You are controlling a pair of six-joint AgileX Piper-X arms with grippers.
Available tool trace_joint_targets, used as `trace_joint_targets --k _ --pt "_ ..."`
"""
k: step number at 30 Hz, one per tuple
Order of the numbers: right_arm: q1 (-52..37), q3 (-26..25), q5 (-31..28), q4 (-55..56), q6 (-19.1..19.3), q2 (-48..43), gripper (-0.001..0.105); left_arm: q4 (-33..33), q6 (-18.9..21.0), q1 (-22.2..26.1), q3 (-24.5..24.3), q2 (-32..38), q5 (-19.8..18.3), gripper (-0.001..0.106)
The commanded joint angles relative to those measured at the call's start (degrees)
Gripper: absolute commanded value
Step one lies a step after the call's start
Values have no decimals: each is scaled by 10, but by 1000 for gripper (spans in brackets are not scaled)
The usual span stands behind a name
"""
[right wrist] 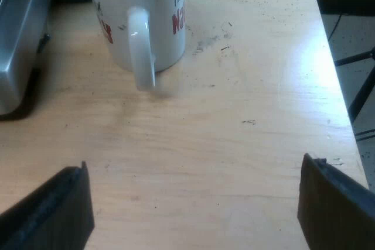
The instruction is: Pour the beans into the coffee machine
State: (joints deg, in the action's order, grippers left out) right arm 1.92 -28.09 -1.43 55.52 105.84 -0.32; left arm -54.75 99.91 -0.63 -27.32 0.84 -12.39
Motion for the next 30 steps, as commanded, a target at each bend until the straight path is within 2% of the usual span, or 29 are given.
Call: trace_joint_targets --k 1,4,8,12,19,26,30 --pt "1 -2 0 -2 3 -27 74 10 1 0 1 78 -3 72" --pt "1 -2 2 -2 -4 -27 74 8 1 0 1 78 1 73" --pt "1 -6 11 -4 -6 -23 74 8 3 0 1 78 1 86" --pt "3 -27 58 1 -6 1 74 7 5 0 -11 69 1 86" --pt "80 -107 108 0 -1 97 74 7 18 0 -60 3 16 86" --pt "176 -199 184 -10 0 218 74 11 20 0 -99 -96 19 86" --pt "226 -211 218 -62 3 259 74 24 42 0 -101 -139 26 86"
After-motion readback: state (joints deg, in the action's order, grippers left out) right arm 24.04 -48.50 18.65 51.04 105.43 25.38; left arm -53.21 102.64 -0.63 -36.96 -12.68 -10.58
